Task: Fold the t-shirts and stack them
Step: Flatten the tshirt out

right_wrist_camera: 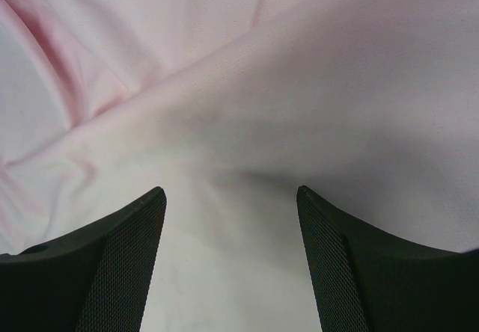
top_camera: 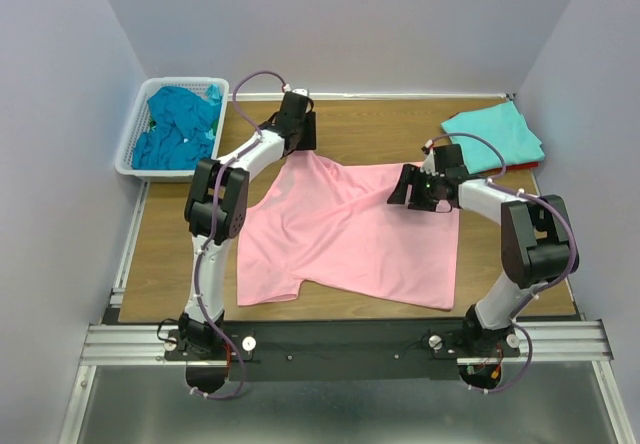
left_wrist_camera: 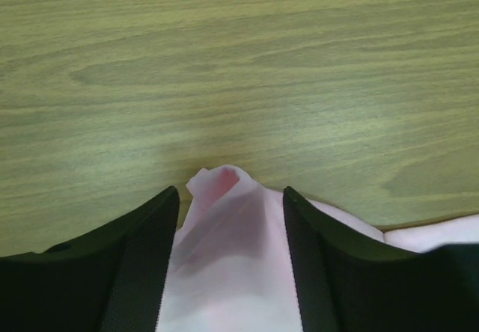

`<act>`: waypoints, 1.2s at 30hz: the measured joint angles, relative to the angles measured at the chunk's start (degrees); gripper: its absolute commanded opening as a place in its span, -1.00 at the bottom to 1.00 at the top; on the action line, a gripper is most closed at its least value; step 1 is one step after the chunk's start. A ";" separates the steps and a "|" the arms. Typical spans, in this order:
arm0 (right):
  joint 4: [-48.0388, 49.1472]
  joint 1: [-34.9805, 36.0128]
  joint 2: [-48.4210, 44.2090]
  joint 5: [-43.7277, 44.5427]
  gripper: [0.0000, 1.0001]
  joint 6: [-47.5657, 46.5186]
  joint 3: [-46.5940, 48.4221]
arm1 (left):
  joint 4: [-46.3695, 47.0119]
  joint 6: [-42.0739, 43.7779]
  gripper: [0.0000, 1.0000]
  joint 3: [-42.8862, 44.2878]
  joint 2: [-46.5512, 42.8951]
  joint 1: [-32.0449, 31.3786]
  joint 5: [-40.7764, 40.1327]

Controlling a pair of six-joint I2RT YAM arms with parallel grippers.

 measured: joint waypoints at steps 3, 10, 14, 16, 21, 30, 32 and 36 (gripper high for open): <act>1.31 0.07 -0.46 -0.02 0.55 0.44 -1.01 | 0.02 0.50 -0.07 0.52 0.98 0.37 0.07; 3.43 0.07 -1.31 0.09 0.55 1.01 -2.71 | -0.02 2.86 -1.00 1.29 2.08 0.85 1.55; 4.26 0.07 -1.62 0.70 0.55 1.92 -3.37 | -0.59 3.78 -1.00 1.25 1.03 1.01 1.68; 4.57 0.07 -1.99 1.38 0.55 2.62 -3.82 | -0.90 4.20 -1.00 -0.39 -2.05 1.03 1.53; 4.35 0.07 -3.17 3.37 0.55 4.46 -4.90 | -0.13 3.74 -1.00 -10.21 -17.68 1.05 0.76; 3.04 0.07 -4.79 4.68 0.55 5.38 -6.12 | 4.90 -4.72 -0.73 -40.19 -39.67 1.05 2.01; 2.67 0.07 -4.94 4.59 0.55 5.11 -6.12 | 4.24 -6.47 -0.56 -45.81 -39.85 1.05 3.06; 2.38 0.07 -4.94 3.80 0.55 4.39 -6.10 | 1.57 -10.27 -0.06 -55.69 -40.79 0.24 6.29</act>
